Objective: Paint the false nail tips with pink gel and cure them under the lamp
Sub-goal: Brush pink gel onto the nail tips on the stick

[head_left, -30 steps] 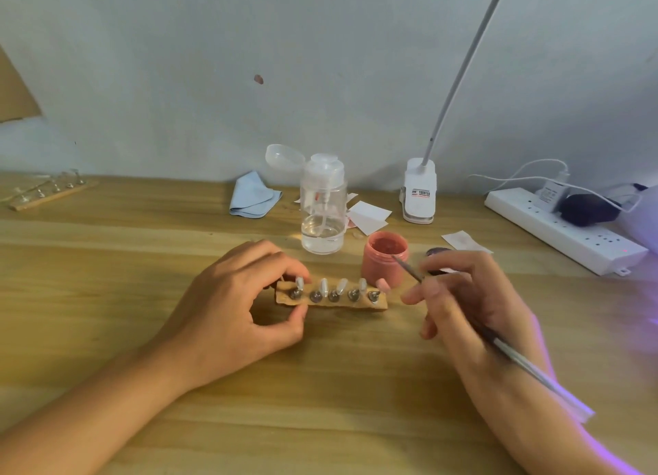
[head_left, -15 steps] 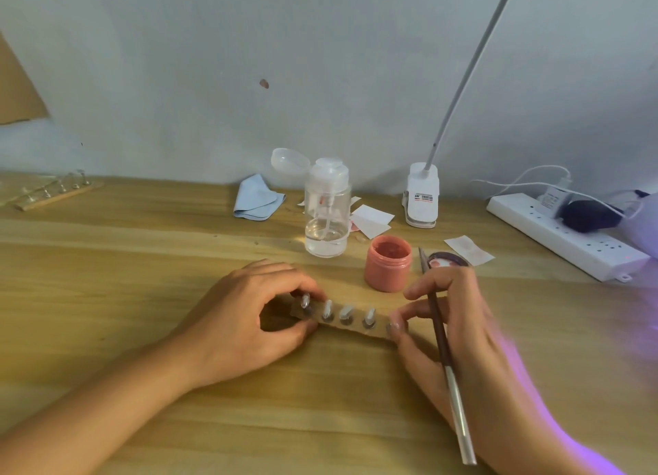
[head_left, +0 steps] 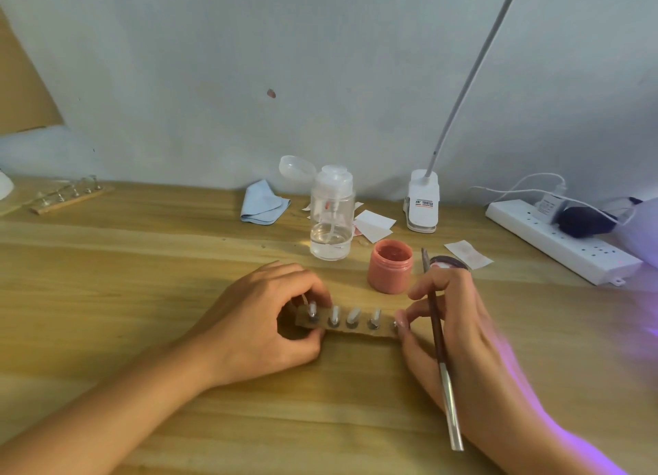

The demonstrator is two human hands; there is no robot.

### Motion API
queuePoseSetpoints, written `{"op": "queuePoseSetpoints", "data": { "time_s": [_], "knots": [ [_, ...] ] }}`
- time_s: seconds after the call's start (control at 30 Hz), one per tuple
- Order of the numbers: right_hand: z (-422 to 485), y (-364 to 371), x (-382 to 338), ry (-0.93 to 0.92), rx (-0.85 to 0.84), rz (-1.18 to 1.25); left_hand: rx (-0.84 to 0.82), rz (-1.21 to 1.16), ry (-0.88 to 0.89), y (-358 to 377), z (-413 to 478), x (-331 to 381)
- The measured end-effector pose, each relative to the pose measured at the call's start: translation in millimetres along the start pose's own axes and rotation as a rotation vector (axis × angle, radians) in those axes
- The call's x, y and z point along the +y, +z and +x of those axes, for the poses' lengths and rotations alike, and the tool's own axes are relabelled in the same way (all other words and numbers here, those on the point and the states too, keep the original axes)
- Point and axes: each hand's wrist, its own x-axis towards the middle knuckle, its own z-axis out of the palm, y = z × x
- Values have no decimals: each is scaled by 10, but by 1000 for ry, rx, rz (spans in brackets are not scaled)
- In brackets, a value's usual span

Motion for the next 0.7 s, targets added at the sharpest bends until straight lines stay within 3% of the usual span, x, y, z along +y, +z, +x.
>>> {"op": "queuePoseSetpoints", "data": {
  "time_s": [0.23,0.5,0.7],
  "knots": [
    [11,-57,-61,116,175,222,223,-95,17,-43,-4,32],
    [3,-77,-86,201,172,422,239,-63,49,-28,-3,24],
    [25,-56,-61,245,168,395,237,-43,72,-24,-8,31]
  ]
}}
